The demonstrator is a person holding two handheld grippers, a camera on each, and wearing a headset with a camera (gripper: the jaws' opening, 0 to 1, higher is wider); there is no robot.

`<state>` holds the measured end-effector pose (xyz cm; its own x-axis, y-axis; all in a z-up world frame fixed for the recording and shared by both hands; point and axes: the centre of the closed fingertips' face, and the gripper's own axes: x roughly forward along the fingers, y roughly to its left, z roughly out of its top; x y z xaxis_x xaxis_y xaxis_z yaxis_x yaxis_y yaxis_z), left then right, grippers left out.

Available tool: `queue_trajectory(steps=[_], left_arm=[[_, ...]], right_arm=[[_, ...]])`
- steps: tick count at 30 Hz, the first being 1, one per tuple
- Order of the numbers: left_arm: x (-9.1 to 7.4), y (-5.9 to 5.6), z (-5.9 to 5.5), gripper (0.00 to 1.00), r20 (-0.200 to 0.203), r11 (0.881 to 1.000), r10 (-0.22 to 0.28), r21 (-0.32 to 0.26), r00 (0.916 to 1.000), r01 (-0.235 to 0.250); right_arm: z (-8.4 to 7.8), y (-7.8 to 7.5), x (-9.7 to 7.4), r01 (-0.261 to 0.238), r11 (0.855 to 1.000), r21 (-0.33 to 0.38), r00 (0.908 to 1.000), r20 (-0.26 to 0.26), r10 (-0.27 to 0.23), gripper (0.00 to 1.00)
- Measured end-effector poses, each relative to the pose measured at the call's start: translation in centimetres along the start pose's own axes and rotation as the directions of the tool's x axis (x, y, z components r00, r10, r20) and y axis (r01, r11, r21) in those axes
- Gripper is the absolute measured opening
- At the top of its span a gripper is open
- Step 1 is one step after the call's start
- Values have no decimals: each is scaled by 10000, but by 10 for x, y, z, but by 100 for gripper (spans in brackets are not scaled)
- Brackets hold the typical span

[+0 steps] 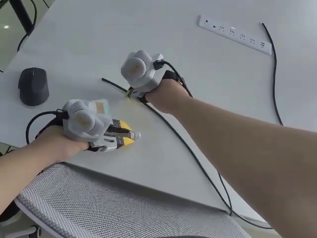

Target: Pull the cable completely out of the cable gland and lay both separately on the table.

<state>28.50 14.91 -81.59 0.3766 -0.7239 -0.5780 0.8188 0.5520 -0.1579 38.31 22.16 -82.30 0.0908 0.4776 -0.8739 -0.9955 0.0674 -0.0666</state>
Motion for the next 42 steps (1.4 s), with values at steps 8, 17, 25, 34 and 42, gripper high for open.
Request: queue_trajectory(steps=[8,17,25,34,42], left_arm=[[0,0,2,21,77,9999,48,-123,10000,-47],[0,0,1,25,28,9999,149,-66,9999,-149],[0,0,4,26,54,9998,204,-21,9998,-204],[-9,3,13,32,237,9988,401,-275,9989,-395],[-23,2,13,40,226,9973,591,-439,9980,-580]], right_arm=[[1,-6,-1,389,9991,-159,9992,50,-388,10],[2,-12,-7,680,9977,-34,9976,128,-680,17],[2,-19,-25,933,9954,202,9948,392,-940,20],[-1,-32,-63,1580,9856,603,9830,851,-1628,22],[-11,-46,-107,1968,9660,1674,9661,1346,-2201,27]])
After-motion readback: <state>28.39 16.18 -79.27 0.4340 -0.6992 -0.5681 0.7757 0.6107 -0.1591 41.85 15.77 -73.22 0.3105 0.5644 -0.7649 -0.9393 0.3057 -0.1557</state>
